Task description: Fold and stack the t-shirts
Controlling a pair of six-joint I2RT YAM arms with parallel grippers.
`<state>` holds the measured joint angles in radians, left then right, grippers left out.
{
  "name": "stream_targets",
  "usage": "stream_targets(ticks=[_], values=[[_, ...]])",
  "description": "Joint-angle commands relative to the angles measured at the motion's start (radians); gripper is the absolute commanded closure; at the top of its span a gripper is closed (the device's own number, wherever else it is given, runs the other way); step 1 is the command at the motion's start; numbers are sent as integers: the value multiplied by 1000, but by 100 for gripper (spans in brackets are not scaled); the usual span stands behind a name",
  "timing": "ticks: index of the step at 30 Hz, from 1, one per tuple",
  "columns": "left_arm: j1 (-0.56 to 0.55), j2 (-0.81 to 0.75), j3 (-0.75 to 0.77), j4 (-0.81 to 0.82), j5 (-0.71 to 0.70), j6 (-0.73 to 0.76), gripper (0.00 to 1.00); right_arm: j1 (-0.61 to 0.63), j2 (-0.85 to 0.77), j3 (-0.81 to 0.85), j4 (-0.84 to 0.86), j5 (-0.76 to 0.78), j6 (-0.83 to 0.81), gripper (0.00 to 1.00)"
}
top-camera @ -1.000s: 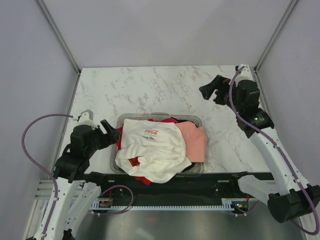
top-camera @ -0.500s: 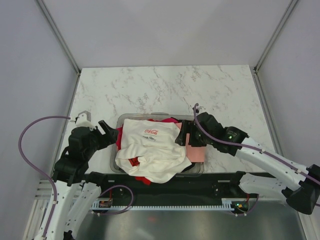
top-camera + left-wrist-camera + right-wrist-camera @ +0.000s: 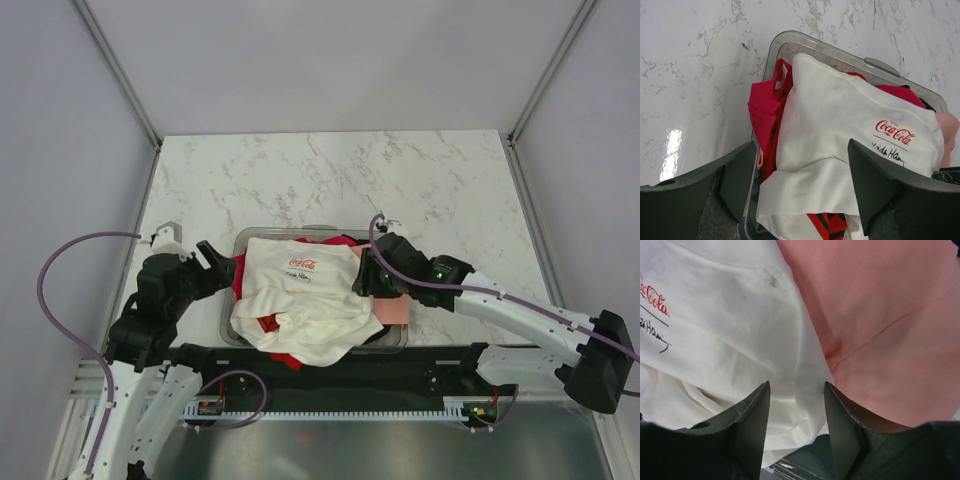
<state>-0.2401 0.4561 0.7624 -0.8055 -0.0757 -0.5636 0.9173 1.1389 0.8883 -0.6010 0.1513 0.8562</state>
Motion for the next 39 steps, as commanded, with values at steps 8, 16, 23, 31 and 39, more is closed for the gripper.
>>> stream_targets(ticks=[8,16,23,31,39], values=[[-4,1,6,22,13,-19,19,3,71,44,38,37,-36,84],[-4,93,18,20,-18,-5,15,2,39,789,-276,158,-112,100],[-1,341,63,48,-59,-13,14,3,21,1316,-425,544,-307,100],[25,679,71,149,-55,-33,21,3,-273,1052,-433,845,-261,100],[129,911,142,211,140,-12,98,5,-307,1101,-482,872,-306,100]])
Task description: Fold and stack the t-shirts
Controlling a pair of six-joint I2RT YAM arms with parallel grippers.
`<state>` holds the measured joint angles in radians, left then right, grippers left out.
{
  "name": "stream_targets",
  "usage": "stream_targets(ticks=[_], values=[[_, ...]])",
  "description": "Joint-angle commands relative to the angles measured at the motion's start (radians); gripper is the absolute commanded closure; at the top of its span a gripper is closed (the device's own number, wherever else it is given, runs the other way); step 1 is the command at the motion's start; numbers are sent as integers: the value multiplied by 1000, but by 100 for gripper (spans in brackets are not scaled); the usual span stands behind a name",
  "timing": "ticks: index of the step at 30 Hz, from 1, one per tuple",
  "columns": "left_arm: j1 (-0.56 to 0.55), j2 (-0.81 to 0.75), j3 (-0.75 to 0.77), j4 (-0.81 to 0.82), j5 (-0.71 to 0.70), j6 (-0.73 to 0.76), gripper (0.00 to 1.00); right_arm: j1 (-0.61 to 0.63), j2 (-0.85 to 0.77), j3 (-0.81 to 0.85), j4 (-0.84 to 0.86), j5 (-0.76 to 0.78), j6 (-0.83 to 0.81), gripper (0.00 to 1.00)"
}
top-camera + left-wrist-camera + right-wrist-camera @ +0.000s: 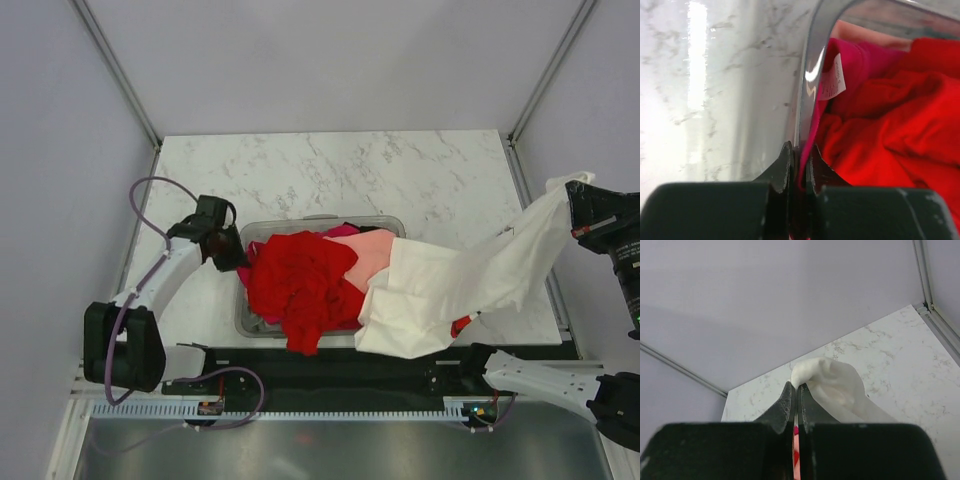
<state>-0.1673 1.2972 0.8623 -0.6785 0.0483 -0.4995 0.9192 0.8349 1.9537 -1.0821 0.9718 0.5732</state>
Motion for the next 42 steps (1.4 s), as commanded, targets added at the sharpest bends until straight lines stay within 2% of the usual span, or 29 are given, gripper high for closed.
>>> stream_targets(ticks=[1,3,4,6,9,12,13,16,21,26,27,28,30,31,35,37,39,40,41,42], values=[[136,71,58,64,19,-82,98,3,-5,34,-9,48,-19,100],[248,71,96,39,63,-97,98,3,-8,28,-13,41,-13,100],[355,70,106,24,80,-100,98,1,-11,15,-16,38,-3,100],[455,68,135,1,102,-116,98,3,-19,-12,-15,22,13,100],[691,56,147,-29,120,-164,98,1,-22,-77,-15,-5,56,100],[785,45,133,-61,113,-267,98,1,-14,-136,-9,-57,99,100],[846,31,121,-55,122,-299,98,1,-11,-154,-6,-74,106,100],[905,27,95,-23,131,-387,98,0,3,-171,-9,-137,123,100],[910,-35,57,46,70,-557,98,1,-31,-240,-50,-156,172,100],[910,-3,90,115,56,-629,97,1,-95,-436,-96,-226,260,100],[910,20,102,120,55,-636,92,1,-120,-472,-122,-234,289,100],[910,33,107,157,58,-642,78,1,-135,-546,-133,-240,339,100],[910,59,141,188,108,-660,61,1,-174,-616,-169,-243,408,100],[910,89,161,197,137,-659,49,3,-183,-678,-182,-239,480,100],[896,64,212,169,237,-645,30,1,-236,-811,-220,-210,626,100],[896,12,205,125,233,-620,29,1,-256,-869,-220,-208,658,100],[862,-94,224,47,159,-527,29,1,-289,-906,-222,-223,686,100],[833,-143,231,25,109,-490,29,1,-298,-944,-223,-255,694,100],[801,-224,237,8,-4,-431,29,1,-313,-966,-220,-275,703,100],[767,-272,236,-7,-43,-404,29,3,-321,-989,-210,-298,709,100]])
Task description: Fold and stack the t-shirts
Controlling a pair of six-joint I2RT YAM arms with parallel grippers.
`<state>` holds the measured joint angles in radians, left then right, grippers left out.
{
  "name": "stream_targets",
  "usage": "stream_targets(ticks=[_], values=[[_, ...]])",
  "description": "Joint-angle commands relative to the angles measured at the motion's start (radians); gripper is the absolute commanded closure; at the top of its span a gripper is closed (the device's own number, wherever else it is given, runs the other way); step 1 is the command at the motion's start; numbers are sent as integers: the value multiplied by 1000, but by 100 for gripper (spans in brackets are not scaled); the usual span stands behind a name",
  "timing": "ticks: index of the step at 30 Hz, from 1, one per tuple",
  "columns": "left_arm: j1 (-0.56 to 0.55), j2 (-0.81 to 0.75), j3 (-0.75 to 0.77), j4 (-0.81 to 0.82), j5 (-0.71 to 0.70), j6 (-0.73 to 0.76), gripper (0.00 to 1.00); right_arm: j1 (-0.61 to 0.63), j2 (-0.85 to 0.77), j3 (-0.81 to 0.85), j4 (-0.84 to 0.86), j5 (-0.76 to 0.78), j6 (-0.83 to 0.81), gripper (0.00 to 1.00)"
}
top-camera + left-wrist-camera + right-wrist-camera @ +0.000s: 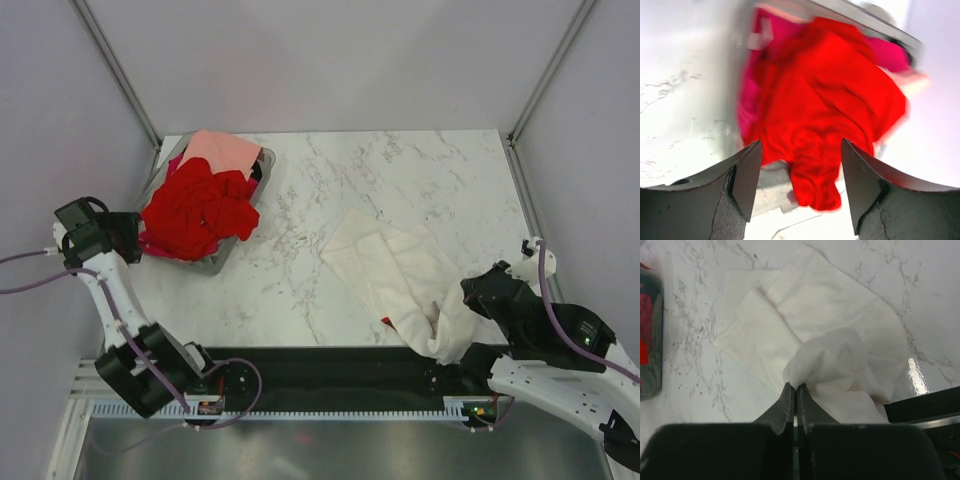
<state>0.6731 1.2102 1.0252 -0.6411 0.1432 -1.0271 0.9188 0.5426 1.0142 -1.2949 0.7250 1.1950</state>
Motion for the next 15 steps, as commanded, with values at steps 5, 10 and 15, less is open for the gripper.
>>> stream_targets(ticks=[5,10,15], values=[[-390,-331,16,-38,-257,193,42,2,-20,-219,89,-249,48,100],[-790,-139,31,18,-231,251,44,2,-16,-264,121,-285,34,100],[-1198,256,327,11,-217,403,44,2,-44,-243,108,-268,8,100]])
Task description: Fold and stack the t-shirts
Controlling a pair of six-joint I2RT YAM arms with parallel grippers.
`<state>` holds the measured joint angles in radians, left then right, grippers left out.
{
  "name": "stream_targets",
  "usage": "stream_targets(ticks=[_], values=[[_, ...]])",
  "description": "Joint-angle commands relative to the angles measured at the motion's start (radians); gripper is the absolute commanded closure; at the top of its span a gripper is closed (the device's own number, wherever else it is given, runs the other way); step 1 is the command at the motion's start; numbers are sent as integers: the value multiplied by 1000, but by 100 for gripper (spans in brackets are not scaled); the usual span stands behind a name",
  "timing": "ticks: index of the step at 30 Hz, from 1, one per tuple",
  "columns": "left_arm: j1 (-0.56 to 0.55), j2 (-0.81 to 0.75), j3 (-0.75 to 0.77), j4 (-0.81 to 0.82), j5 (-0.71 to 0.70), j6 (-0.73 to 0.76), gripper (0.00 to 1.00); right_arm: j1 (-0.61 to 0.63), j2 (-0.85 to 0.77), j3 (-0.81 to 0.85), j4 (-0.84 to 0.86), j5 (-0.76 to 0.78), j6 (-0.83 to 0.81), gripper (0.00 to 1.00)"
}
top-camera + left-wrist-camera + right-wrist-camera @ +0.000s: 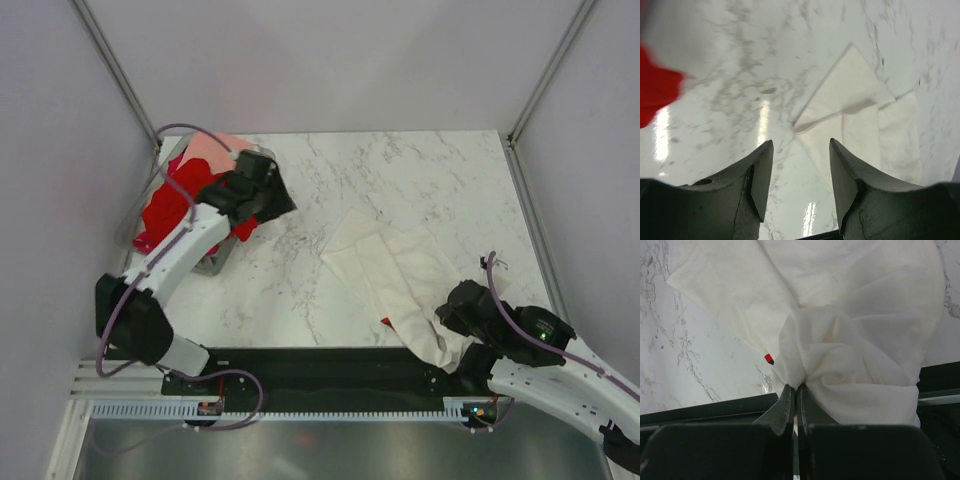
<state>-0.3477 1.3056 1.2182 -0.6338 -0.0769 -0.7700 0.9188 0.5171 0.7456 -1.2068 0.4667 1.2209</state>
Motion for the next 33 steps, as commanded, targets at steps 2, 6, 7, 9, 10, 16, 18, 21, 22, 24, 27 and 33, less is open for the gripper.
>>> stream_targets(ticks=[2,6,7,9,10,16,18,21,22,24,27,33], values=[[-259,346,289,-3,-4,184,44,3,-31,28,16,-22,-30,100],[-414,630,509,-47,-38,216,44,2,-52,14,13,-83,-55,100],[-425,677,580,-58,-35,210,44,2,-67,8,15,-94,-60,99],[-444,802,647,-75,-11,202,44,2,-84,6,27,-115,-95,99],[-448,835,708,-79,-1,196,44,2,-92,11,24,-123,-98,99],[-473,1027,877,-133,-17,201,44,2,-131,26,1,-122,-126,95],[-471,1054,903,-196,-55,198,44,2,-121,28,1,-122,-127,96],[-473,997,861,-211,-136,177,46,2,-109,24,1,-128,-136,95],[-473,973,800,-211,-173,164,48,2,-106,23,1,-128,-139,95],[-471,937,747,-207,-201,141,51,2,-108,18,4,-122,-141,95],[-473,925,696,-190,-192,152,53,3,-104,14,6,-117,-141,95],[-473,955,688,-169,-132,135,55,3,-94,21,6,-131,-152,95]])
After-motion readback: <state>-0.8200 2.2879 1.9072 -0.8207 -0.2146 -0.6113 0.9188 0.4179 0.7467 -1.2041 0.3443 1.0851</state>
